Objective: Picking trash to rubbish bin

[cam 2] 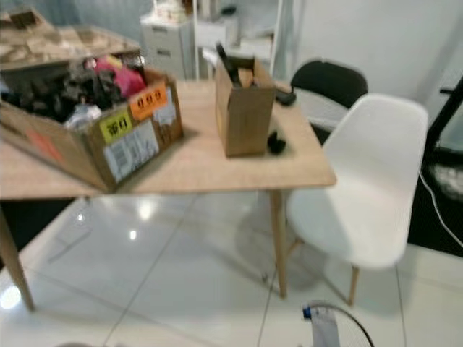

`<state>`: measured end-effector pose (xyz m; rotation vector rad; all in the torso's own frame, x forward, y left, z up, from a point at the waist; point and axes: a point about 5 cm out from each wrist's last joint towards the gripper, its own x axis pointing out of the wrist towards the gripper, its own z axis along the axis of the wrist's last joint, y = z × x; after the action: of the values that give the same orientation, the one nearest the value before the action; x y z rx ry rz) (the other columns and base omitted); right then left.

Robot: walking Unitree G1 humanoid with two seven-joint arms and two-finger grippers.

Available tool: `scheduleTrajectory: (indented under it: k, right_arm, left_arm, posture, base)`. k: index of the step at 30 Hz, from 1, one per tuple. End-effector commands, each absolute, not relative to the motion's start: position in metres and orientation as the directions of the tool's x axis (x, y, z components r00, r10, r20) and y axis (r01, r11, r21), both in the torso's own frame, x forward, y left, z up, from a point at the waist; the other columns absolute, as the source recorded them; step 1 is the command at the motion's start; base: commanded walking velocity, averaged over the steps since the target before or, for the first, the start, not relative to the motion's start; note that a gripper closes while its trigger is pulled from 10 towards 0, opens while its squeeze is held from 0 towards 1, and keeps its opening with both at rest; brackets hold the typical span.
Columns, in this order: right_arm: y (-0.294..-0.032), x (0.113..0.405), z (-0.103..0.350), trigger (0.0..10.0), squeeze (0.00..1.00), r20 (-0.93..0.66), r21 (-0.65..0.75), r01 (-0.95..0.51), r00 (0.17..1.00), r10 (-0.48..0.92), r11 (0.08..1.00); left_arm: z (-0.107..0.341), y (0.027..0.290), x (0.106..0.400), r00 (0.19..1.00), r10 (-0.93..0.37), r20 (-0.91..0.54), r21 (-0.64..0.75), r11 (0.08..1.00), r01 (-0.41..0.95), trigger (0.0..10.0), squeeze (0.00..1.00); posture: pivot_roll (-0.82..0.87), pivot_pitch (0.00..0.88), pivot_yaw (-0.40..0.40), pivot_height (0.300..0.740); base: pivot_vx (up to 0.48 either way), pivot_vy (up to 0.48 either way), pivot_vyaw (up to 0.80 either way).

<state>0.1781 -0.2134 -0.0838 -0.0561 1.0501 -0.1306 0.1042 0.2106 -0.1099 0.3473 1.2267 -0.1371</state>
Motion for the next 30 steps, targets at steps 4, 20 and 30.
scheduleTrajectory:
  k: [4, 20, 30]
  right_arm:
    - [-0.2078, 0.1713, -0.088, 10.0, 0.0, -0.875, -0.097, 0.077, 0.469, -0.122, 0.992]
    - [-0.2092, 0.1665, -0.0899, 10.0, 0.0, -0.88, -0.093, 0.089, 0.46, -0.124, 0.992]
    - [-0.2103, 0.1658, -0.09, 10.0, 0.0, -0.88, -0.088, 0.107, 0.458, -0.127, 0.99]
  left_arm:
    - [-0.1112, 0.2017, 0.1043, 0.335, 0.045, -0.941, 0.156, 0.937, 0.312, 10.0, 0.0]
    - [-0.1119, 0.2003, 0.1022, 0.333, 0.038, -0.942, 0.148, 0.939, 0.311, 10.0, 0.0]
    - [-0.1115, 0.2006, 0.1036, 0.338, 0.045, -0.94, 0.155, 0.939, 0.306, 10.0, 0.0]
  posture:
    - [0.11, 0.053, -0.049, 0.74]
    - [0.11, 0.067, -0.046, 0.74]
    - [0.11, 0.071, -0.047, 0.74]
  base:
    - [-0.337, 0.0, 0.0]
    - [-0.333, 0.0, 0.0]
    - [-0.058, 0.0, 0.0]
